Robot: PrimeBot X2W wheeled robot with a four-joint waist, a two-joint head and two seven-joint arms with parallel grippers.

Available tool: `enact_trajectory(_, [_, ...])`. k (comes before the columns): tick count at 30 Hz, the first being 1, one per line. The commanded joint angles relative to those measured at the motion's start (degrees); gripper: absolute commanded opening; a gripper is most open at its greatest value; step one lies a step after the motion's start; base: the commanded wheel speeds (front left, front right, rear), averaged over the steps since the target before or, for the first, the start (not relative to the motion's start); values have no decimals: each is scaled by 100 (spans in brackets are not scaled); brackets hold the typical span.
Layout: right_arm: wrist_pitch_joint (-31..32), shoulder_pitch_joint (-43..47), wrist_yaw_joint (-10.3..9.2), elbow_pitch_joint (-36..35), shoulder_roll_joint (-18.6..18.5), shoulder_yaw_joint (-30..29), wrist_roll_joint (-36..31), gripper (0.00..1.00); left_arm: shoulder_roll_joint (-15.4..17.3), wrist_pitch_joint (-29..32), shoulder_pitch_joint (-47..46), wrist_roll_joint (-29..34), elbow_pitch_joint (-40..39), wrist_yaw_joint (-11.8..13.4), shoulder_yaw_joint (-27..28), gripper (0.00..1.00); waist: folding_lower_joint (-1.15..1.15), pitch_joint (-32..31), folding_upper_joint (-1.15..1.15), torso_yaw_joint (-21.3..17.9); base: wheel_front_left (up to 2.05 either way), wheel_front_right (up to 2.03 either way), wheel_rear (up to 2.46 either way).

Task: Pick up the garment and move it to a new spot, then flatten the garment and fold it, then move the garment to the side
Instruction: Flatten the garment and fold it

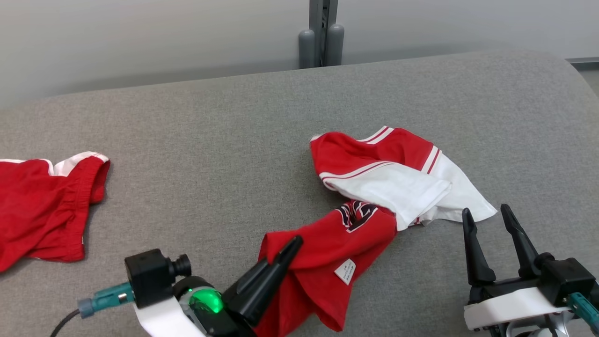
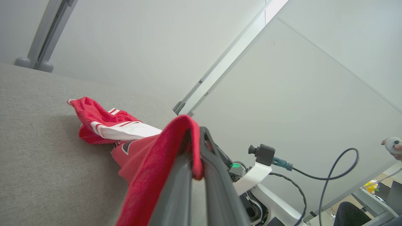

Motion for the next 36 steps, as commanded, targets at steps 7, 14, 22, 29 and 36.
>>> enact_trajectory(7, [-30,-153,1,-14,-32,179,18,100,-93,170,-645,-311,955,650,643,0,0,308,0,-136,0,0,0])
enact_trajectory(14, [-30,-274,1,-18,-31,135,26,100,-148,106,-1625,-337,3166,745,1039,0,0,697,0,-331,0,0,0])
enact_trajectory(22, [-30,-361,1,-34,-30,80,-28,100,-299,-270,-2381,-114,4835,413,997,100,0,850,0,-370,0,0,0])
enact_trajectory(29, [-30,-187,1,-13,-30,-12,-40,100,22,-806,-1967,333,4907,438,956,100,0,657,0,-281,0,0,0])
enact_trajectory(36, [-30,-99,1,-25,-29,-93,-127,100,-193,-701,-801,-19,3750,529,773,100,0,435,0,-102,0,0,0])
